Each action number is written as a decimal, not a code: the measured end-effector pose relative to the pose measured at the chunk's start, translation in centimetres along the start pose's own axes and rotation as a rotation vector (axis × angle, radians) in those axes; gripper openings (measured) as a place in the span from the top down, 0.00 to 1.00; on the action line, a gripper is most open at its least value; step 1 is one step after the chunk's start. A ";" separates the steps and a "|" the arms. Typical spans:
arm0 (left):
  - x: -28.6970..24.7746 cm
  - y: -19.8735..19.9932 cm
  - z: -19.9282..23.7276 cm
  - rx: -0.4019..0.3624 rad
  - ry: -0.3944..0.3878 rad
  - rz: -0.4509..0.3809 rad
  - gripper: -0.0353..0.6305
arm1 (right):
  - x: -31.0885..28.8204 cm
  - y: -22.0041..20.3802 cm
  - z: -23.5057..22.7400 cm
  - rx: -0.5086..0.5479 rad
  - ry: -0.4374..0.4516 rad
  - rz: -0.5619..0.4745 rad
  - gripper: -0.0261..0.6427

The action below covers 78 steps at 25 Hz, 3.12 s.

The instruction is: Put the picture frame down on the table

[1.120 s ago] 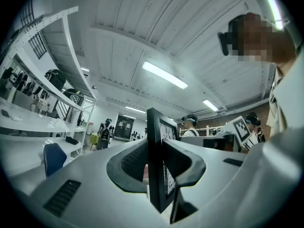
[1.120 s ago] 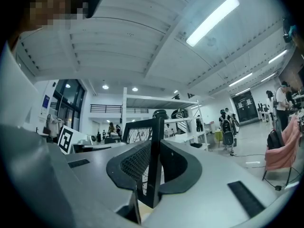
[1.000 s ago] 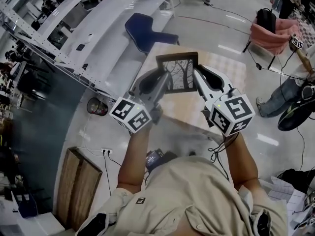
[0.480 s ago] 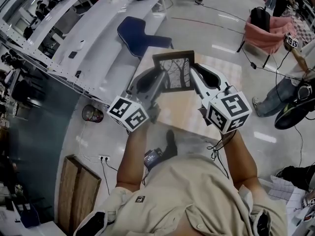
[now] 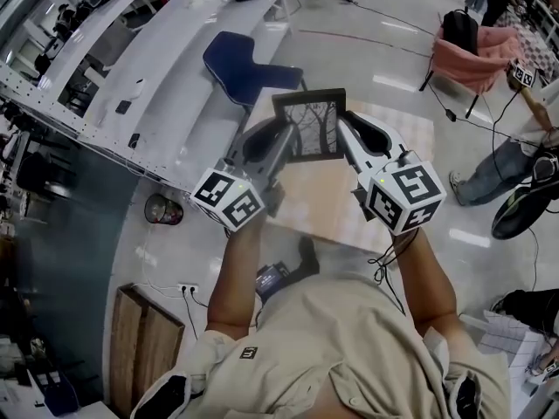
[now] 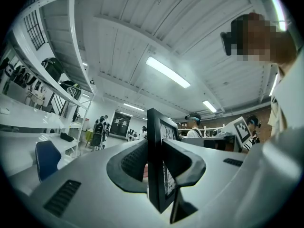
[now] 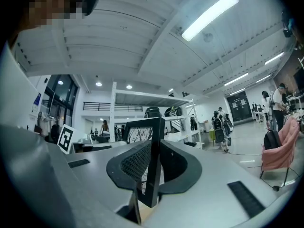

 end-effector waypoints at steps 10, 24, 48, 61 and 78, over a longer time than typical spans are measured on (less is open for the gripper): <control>-0.4 -0.8 3.8 0.022 0.015 0.019 0.80 | -3.5 -1.9 -0.5 -0.022 -0.002 0.024 0.86; -1.4 -2.2 9.1 0.056 0.048 0.051 0.80 | -8.6 -4.6 -1.9 -0.064 0.005 0.060 0.86; -2.2 -7.4 17.5 0.133 0.107 0.135 0.80 | -15.6 -11.9 -3.7 -0.142 -0.003 0.174 0.86; -2.6 -12.1 21.6 0.195 0.132 0.213 0.80 | -18.5 -17.3 -5.3 -0.198 -0.027 0.258 0.86; -3.7 -18.8 25.7 0.286 0.147 0.298 0.80 | -20.8 -24.5 -7.4 -0.251 -0.068 0.355 0.86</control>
Point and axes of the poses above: the fingertips, and each gripper's own axes: x backward along the fingers, z to its left, y out of its top, the point moved 3 cm from there along x, backward along the fingers, and after that the axes turned 3 degrees about x, right-handed, at the moved point
